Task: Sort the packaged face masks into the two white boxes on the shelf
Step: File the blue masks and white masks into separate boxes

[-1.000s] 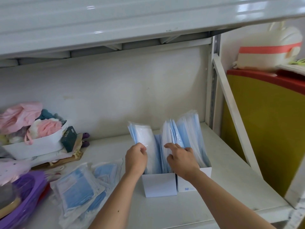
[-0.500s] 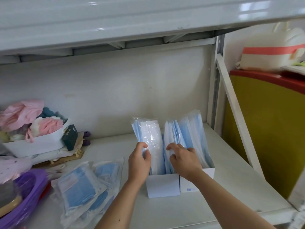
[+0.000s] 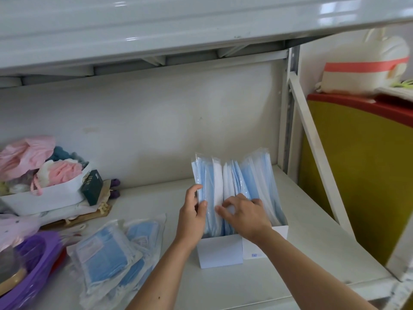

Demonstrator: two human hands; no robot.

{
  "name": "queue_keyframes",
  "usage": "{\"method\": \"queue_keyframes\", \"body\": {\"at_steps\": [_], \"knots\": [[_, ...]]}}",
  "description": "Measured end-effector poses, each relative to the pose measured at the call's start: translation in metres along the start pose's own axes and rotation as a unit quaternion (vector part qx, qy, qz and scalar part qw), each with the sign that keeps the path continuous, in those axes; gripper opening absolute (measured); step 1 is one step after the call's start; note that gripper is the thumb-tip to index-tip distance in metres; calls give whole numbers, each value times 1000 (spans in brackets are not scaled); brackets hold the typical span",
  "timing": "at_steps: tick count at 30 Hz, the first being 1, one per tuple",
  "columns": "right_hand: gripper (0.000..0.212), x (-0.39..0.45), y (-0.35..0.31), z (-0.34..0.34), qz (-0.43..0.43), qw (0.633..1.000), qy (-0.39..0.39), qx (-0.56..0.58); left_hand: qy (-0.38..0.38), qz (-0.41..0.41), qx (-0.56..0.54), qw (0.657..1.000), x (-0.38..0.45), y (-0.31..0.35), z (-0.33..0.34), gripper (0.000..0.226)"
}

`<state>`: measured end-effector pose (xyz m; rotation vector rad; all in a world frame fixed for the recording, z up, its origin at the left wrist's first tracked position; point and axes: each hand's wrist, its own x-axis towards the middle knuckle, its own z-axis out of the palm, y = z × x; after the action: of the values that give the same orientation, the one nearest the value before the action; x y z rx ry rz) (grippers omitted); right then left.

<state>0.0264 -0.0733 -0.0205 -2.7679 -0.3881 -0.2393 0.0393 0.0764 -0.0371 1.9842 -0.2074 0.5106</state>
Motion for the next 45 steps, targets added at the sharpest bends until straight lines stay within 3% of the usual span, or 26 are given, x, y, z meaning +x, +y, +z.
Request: {"method": "queue_keyframes", "body": {"at_steps": [3,7,13,19,22,28,33,37,41,45], "knots": [[53,2,-2,0,55,997,9,60,8,-4,2,1000,0,0,1,29],[27,3,0,-2,77,991,19,107,8,-11,15,1000,0,-3,3,25],[25,3,3,-3,125,971,24,201,39,-31,23,998,0,-4,3,27],[18,4,2,-1,133,968,28,210,53,-49,20,997,-1,3,4,11],[21,5,3,0,130,965,43,223,62,-65,44,995,-1,3,6,19],[13,4,1,-5,142,939,139,281,54,-70,83,993,0,4,6,18],[19,8,-4,-19,143,924,195,295,32,-60,107,992,2,3,9,27],[36,17,1,-37,148,912,223,312,31,-62,114,991,2,3,9,30],[39,22,7,-45,167,917,213,291,27,-60,127,990,2,3,8,30],[24,24,10,-45,176,915,184,312,26,-54,136,989,4,2,7,30]]}}
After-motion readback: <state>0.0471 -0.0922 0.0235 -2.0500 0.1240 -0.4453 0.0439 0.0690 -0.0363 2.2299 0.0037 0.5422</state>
